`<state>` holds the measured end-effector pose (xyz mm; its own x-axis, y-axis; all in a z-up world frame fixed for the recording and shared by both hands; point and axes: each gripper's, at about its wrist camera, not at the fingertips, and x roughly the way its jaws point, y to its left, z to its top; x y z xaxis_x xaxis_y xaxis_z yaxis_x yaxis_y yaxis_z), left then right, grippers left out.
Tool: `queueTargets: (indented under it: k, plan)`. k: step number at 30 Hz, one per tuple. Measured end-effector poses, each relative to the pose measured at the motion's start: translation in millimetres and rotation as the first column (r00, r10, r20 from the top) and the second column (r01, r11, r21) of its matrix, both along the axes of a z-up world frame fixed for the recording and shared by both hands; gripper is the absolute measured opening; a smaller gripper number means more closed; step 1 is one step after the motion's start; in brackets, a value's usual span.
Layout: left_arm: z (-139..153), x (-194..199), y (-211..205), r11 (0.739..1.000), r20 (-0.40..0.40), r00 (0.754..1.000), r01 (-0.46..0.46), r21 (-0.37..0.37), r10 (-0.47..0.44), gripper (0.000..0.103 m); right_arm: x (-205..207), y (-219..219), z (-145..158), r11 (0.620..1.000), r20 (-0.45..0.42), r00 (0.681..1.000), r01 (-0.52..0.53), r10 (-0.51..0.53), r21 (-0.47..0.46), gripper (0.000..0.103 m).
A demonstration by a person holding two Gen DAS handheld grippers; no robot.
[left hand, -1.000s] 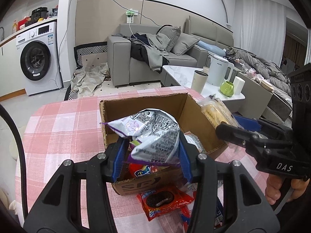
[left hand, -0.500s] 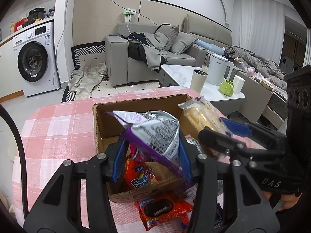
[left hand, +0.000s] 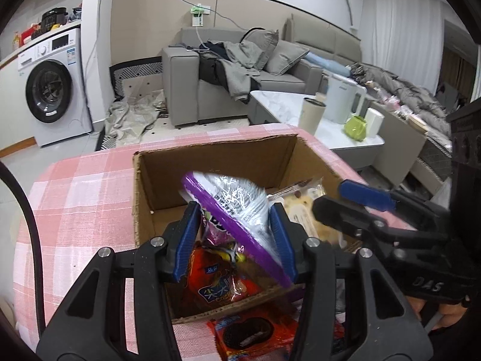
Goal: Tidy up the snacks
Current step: 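Open both grippers to drop the items into the box, then move both grippers back toward the remaining snacks on the table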
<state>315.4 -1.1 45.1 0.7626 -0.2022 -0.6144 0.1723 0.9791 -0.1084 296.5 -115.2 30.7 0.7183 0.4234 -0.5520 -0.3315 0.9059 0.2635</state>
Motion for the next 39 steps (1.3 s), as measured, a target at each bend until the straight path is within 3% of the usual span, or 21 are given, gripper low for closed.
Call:
queueTargets:
  k: [3,5,7,9,10,14,17,29,39]
  plan:
    - [-0.5,0.5,0.5,1.000,-0.007,1.000,0.001,-0.005,-0.001,0.046,-2.7,-1.0,2.4,1.000,0.015,1.000,0.000,0.000,0.000,0.059]
    - [1.7,-2.0,1.1,1.000,-0.005,1.000,-0.001,-0.008,0.001,0.047,-6.9,-3.9,4.9,1.000,0.028,1.000,-0.003,0.003,0.006,0.066]
    - [4.5,-5.3,1.7,1.000,-0.006,1.000,-0.006,0.002,0.006,0.059,-12.3,-8.1,8.8,1.000,0.040,0.999,-0.005,0.005,0.019,0.078]
    - [10.2,-14.7,3.7,1.000,0.018,1.000,-0.023,0.005,0.023,0.080,-18.2,-13.9,13.0,0.999,0.049,0.999,-0.002,0.001,0.033,0.090]
    - [13.5,-20.2,4.9,0.999,0.037,0.999,-0.032,0.005,0.032,0.082,-19.6,-16.7,14.4,0.999,0.048,0.999,-0.003,0.002,0.039,0.098]
    - [24.3,-42.2,6.8,0.999,0.065,0.997,-0.052,0.010,0.051,0.087,-32.4,-25.7,18.7,0.999,0.034,0.999,-0.007,0.006,0.035,0.103]
    - [30.8,-60.9,4.1,0.997,0.093,0.993,-0.076,0.031,0.073,0.102,-44.6,-32.3,19.7,1.000,0.037,0.999,-0.002,0.001,0.023,0.103]
    - [24.6,-125.0,9.9,0.993,0.116,0.988,-0.109,0.043,0.103,0.102,-80.7,-38.2,8.9,0.999,0.012,1.000,-0.028,0.028,-0.033,0.103]
    - [9.2,-139.3,20.2,0.991,0.094,0.988,-0.124,0.039,0.120,0.102,-92.1,-34.5,-5.7,0.995,-0.013,0.999,-0.050,0.049,-0.088,0.103]
